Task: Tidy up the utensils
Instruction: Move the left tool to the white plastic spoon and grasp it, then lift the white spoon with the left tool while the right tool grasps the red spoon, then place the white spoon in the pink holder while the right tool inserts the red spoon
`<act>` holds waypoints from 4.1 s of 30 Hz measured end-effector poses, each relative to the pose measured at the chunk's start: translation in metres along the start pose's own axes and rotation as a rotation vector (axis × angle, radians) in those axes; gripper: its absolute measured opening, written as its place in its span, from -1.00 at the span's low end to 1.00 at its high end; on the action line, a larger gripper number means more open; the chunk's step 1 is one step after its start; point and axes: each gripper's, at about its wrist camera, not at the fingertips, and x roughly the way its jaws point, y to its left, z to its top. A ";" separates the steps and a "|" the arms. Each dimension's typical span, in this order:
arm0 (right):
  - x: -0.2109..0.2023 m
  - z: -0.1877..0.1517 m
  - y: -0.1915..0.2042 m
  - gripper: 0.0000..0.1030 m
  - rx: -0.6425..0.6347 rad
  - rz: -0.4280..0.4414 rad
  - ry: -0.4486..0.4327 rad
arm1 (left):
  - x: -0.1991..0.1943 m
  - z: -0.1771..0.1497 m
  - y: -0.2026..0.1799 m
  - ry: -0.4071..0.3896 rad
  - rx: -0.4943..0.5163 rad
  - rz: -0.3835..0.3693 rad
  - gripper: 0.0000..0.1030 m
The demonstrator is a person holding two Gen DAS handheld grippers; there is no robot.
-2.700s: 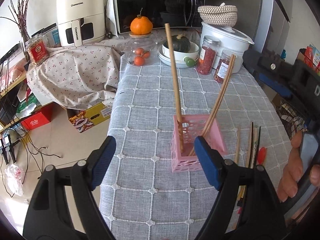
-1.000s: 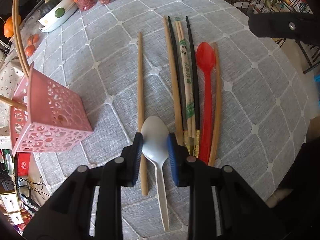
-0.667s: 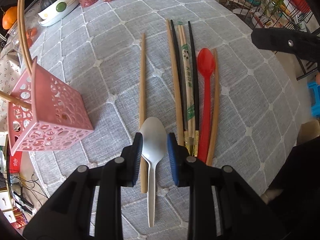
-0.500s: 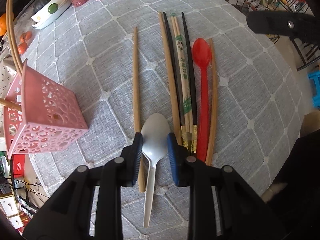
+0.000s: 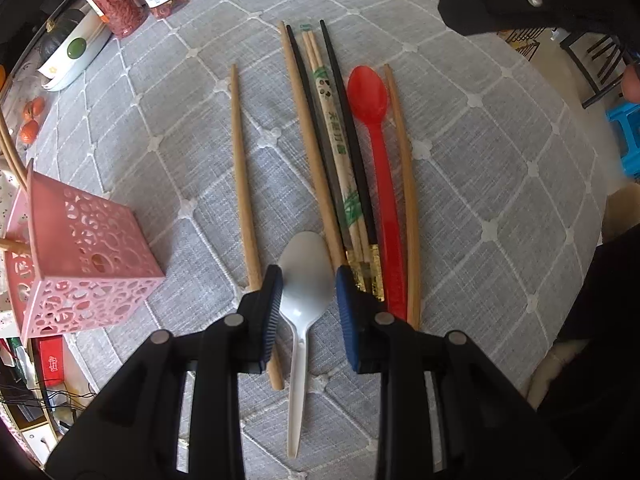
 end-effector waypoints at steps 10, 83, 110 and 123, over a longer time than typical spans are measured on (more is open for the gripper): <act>0.001 0.000 -0.001 0.75 0.006 0.001 0.002 | 0.005 0.001 0.014 0.028 0.013 -0.039 -0.43; -0.039 0.035 0.017 -0.93 0.085 0.202 -0.249 | -0.162 -0.074 0.126 -1.098 -0.592 0.409 -0.74; -0.073 0.031 0.057 -0.93 0.037 0.130 -0.487 | -0.116 -0.067 0.155 -0.889 -0.665 0.365 -0.08; -0.099 0.032 0.124 -0.93 0.012 0.191 -0.709 | -0.113 -0.105 0.154 -0.588 -0.705 0.250 0.61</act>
